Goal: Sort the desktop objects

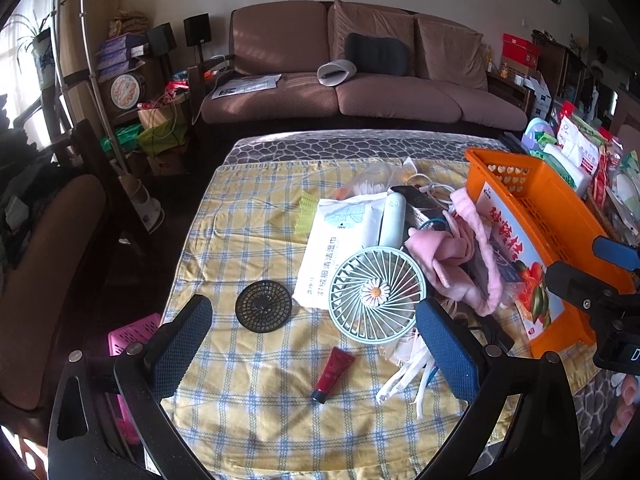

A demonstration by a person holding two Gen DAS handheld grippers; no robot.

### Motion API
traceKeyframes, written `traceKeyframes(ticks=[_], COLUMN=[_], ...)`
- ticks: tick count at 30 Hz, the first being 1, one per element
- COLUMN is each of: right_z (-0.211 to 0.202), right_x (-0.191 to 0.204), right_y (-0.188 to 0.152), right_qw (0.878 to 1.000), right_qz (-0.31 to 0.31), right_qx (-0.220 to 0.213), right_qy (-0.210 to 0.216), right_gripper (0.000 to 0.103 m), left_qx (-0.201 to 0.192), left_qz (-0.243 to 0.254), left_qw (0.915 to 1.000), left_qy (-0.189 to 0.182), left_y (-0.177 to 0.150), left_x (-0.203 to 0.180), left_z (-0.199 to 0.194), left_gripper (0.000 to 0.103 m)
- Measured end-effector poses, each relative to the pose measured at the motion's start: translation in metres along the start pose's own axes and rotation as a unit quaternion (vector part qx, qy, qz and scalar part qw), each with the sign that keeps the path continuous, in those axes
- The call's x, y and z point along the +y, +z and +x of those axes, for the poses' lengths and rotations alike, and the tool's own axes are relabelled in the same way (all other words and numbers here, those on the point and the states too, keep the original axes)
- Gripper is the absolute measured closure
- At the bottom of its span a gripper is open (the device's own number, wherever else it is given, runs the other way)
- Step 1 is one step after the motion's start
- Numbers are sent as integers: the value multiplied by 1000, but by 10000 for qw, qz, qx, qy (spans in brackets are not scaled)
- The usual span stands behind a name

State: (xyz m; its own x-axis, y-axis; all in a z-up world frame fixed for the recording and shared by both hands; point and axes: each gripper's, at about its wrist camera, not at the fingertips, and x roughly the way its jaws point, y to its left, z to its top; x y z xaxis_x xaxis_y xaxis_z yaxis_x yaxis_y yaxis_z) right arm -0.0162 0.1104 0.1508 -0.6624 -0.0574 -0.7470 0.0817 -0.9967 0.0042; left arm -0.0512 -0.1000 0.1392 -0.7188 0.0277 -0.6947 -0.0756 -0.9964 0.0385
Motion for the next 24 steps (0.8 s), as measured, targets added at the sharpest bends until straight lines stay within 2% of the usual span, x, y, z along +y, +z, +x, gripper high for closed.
traceKeyframes(ticks=[6,14,20,22,24], right_z=[-7,-15,-16,-13,-7], right_x=[-3,-1,10,14,20], right_y=[-4,-12,-20,-22,-24], right_qw=[10000,9999,9990,9984,9975], right_qz=[25,-44,-395,-471,-489], right_qx=[-31,-48,-74,-86,-66], right_qy=[-6,93,208,301,509], right_gripper=[2,2,8,8,13], left_qx=[-37,102,47,166,273], left_qz=[39,-26,2,-160,-391], left_qw=[9999,9997,9982,9965,9939], left_qy=[-108,-207,-599,-808,-994], left_y=[2,-7,-29,-39,-45], left_x=[-6,-5,27,45,60], left_z=[-12,-14,-9,0,8], left_gripper=[0,0,0,0,0])
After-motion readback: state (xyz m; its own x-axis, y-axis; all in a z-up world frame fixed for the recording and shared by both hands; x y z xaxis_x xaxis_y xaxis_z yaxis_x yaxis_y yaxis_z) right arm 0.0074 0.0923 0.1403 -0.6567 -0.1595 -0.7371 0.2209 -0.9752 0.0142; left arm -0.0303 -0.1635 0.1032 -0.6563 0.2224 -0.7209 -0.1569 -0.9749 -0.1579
